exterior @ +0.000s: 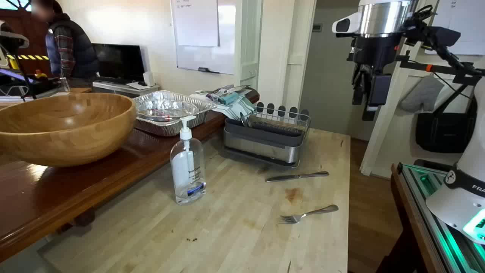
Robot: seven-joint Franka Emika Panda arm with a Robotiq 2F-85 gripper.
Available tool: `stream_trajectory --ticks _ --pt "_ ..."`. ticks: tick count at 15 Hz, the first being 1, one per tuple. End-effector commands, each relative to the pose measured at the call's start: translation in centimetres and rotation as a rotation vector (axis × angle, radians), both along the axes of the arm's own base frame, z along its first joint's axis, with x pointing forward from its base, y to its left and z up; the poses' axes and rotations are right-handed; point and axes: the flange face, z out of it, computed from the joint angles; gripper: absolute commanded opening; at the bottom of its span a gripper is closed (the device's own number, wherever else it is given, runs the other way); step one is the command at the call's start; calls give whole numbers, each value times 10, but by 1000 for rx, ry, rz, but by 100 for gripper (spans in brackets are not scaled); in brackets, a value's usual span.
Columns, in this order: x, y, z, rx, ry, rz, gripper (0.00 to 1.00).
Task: Pick up the fork and place it in the bottom cutlery holder of the drying rack
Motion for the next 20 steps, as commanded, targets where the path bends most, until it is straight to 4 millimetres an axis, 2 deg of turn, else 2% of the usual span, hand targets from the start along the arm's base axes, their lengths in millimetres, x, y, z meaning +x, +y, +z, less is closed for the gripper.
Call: stream_trajectory --ticks 1,7,11,20 --pt "0 0 0 0 1 0 100" --pt "0 0 0 0 1 0 100" --pt "6 10 -16 15 44 62 100" --pt "4 36 -63 -1 161 238 100"
